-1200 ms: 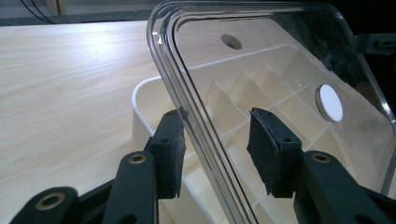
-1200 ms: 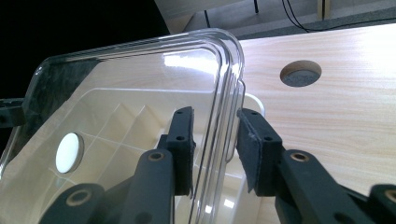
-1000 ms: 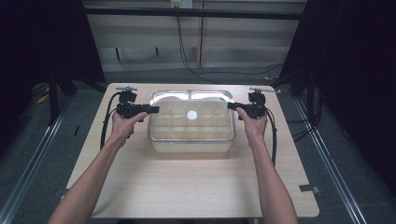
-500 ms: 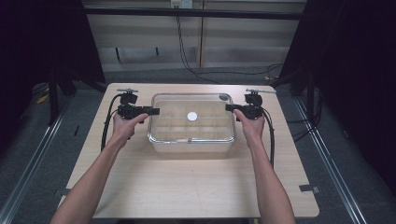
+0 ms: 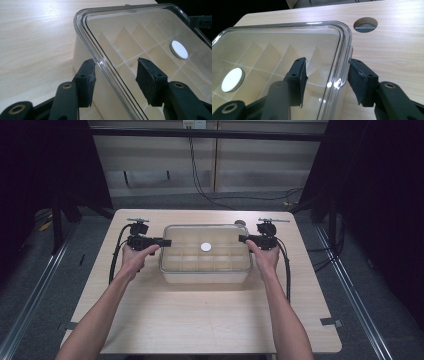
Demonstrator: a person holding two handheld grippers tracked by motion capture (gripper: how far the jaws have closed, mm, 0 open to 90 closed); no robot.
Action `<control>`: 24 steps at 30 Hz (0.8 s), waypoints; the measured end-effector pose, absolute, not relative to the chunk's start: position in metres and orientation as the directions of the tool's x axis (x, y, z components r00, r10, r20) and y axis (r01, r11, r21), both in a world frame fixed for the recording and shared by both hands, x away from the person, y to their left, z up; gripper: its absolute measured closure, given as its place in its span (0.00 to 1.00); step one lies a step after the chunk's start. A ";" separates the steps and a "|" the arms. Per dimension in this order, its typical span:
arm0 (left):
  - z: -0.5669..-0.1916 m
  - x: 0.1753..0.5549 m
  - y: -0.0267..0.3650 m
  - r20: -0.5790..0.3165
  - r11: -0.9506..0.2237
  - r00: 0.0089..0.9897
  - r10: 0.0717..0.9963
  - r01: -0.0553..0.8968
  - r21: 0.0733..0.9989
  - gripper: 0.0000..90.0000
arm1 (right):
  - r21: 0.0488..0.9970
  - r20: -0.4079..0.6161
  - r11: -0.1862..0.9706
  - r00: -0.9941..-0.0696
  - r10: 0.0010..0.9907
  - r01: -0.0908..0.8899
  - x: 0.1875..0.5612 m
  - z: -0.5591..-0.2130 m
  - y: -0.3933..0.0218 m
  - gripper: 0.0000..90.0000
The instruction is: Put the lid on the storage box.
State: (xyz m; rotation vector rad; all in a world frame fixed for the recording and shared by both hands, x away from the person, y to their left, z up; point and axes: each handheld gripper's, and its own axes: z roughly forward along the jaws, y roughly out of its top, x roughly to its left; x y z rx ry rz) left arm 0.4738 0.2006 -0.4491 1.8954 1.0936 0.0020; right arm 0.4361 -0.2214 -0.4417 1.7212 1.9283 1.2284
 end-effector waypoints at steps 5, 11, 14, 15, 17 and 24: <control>-0.452 0.472 0.201 -0.412 -0.184 0.608 0.679 0.684 0.706 0.54 | 0.725 0.315 -0.059 -0.254 0.914 0.686 0.436 -0.447 -0.219 0.48; -0.450 0.467 0.200 -0.379 -0.210 0.622 0.685 0.667 0.715 0.47 | 0.725 0.314 -0.046 -0.271 0.910 0.687 0.435 -0.447 -0.221 0.43; -0.447 0.463 0.201 -0.368 -0.206 0.620 0.693 0.659 0.723 0.43 | 0.726 0.322 -0.054 -0.270 0.907 0.685 0.432 -0.445 -0.223 0.41; -0.446 0.461 0.202 -0.377 -0.193 0.613 0.695 0.663 0.723 0.40 | 0.731 0.325 -0.062 -0.267 0.907 0.679 0.431 -0.443 -0.225 0.39; -0.444 0.459 0.203 -0.367 -0.198 0.619 0.694 0.654 0.730 0.39 | 0.739 0.333 -0.075 -0.266 0.905 0.670 0.428 -0.440 -0.229 0.38; -0.431 0.445 0.205 -0.333 -0.213 0.646 0.687 0.616 0.758 0.47 | 0.762 0.329 -0.064 -0.300 0.895 0.645 0.415 -0.428 -0.233 0.38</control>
